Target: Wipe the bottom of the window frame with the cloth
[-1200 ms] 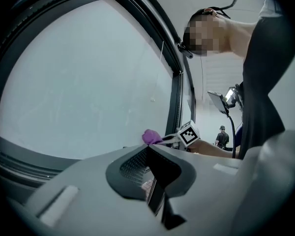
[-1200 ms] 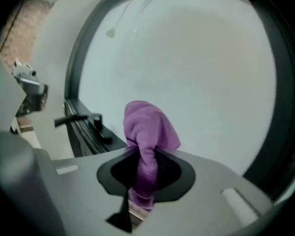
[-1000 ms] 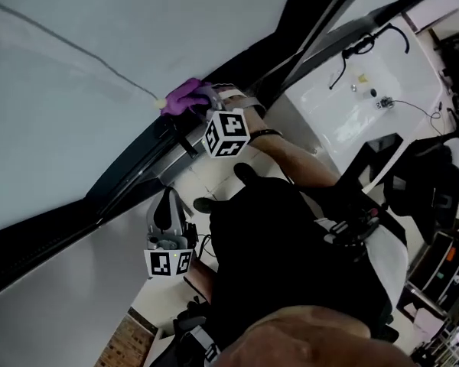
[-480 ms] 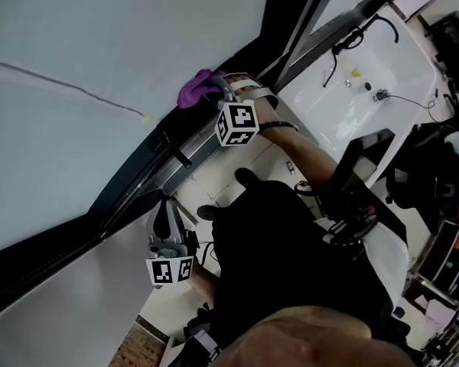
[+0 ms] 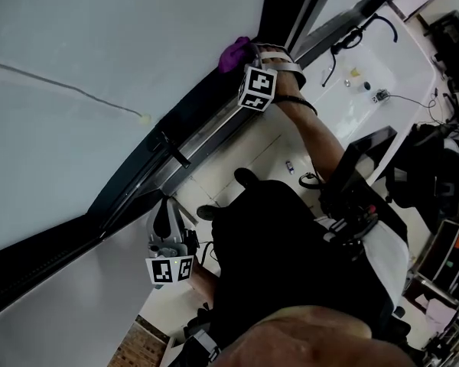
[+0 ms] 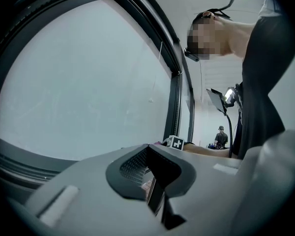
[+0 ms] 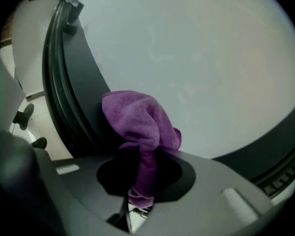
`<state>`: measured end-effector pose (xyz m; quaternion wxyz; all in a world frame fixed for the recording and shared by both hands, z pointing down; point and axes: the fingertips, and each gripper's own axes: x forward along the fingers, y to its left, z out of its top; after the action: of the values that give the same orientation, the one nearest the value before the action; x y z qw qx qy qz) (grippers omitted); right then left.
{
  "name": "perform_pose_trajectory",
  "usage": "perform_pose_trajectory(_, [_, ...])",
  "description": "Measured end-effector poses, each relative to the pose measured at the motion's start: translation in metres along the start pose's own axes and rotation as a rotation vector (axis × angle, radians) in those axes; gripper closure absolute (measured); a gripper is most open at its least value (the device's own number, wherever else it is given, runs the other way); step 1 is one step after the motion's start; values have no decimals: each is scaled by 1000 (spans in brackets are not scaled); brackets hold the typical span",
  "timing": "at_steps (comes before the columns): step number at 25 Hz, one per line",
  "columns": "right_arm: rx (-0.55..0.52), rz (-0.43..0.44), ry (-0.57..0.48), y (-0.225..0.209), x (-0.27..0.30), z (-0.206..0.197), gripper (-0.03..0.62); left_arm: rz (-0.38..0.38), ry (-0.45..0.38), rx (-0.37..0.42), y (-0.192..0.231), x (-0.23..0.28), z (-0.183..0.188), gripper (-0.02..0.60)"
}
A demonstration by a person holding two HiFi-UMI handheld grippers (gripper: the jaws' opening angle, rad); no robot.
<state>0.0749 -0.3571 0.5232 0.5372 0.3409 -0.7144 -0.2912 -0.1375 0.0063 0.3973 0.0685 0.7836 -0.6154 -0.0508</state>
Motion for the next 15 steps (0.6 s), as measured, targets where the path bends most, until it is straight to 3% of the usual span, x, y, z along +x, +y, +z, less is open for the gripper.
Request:
perform_pose_trajectory(6, [-76, -96, 216, -30, 14, -37, 536, 9, -2, 1, 0, -1, 5, 578])
perform_pose_trajectory(15, [-68, -113, 209, -29, 15, -40, 536, -8, 4, -5, -1, 5, -2, 579])
